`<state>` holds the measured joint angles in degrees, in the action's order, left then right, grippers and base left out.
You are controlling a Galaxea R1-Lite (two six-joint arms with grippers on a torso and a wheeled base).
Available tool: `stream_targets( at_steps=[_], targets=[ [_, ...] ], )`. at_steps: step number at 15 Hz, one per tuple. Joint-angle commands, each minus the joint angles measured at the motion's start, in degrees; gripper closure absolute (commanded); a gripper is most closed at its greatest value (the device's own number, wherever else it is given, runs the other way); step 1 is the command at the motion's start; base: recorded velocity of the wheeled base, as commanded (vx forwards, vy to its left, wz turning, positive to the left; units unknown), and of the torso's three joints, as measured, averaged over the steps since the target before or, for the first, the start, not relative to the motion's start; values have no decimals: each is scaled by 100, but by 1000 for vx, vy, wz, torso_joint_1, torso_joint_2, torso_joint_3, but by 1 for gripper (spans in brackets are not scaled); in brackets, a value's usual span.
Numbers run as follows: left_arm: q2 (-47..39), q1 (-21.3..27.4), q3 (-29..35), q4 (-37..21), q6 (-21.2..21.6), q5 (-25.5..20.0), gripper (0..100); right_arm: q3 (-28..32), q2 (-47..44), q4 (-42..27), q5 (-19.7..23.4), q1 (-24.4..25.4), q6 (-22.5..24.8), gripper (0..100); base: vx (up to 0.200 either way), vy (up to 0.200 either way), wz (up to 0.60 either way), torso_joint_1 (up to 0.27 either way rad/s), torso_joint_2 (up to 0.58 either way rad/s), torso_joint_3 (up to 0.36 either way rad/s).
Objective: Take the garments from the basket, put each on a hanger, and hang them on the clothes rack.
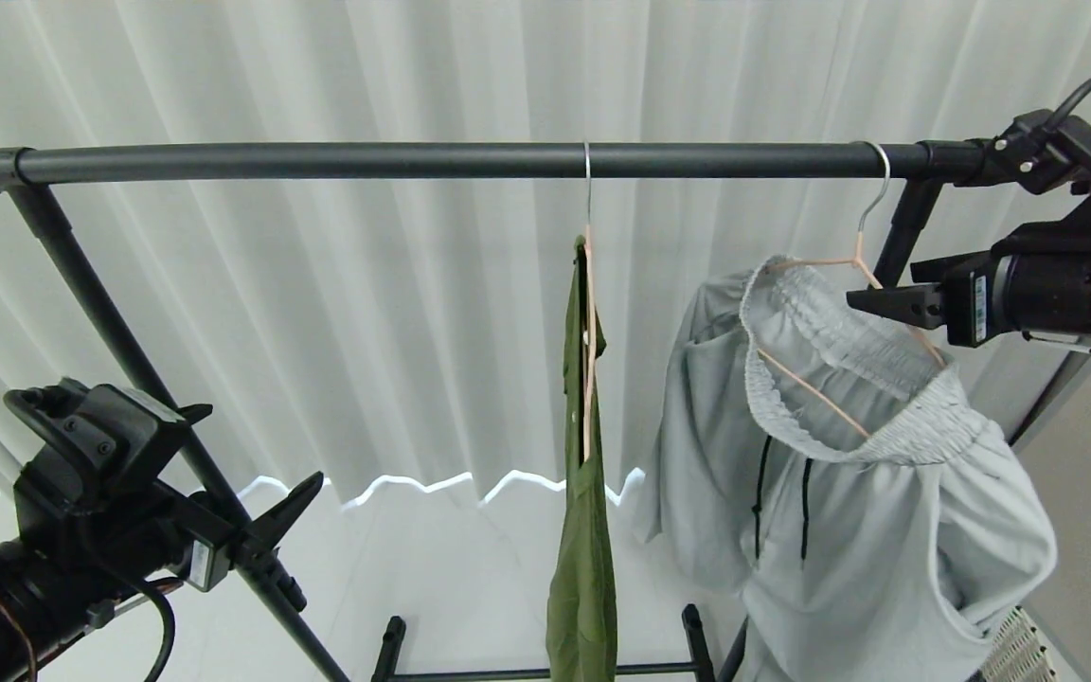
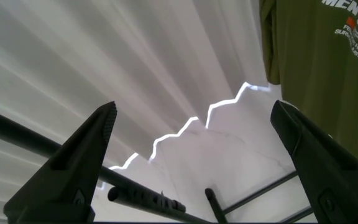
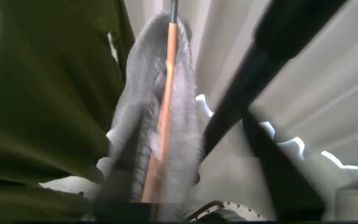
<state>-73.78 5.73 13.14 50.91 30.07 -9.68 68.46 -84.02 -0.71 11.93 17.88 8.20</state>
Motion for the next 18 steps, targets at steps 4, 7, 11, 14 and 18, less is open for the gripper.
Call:
stream_targets(
  at_steps=[4,7,11,14,18],
  targets=[
    [346,-54,-347,-2,-81,265,0,-1230,1511,633,-209,75,208,0,0,0,0,0,0,0],
    [698,-98,-743,-2,-204,282,0,-2083,2689,668,-350,-127,208,0,0,0,0,0,0,0],
    [1296,-582,-1314,-81,-634,986,0,-3199,4025,431,-763,-901,225,0,0,0,0,0,0,0],
    [2016,-643,-1314,-978,-1153,1803,0,-3814,4886,-465,-1598,-1120,182,0,0,0,0,0,0,0],
    [3308,-960,-1314,-2401,-1452,1873,0,-4579,6020,-1195,-1958,-1129,190,0,0,0,0,0,0,0]
  ],
)
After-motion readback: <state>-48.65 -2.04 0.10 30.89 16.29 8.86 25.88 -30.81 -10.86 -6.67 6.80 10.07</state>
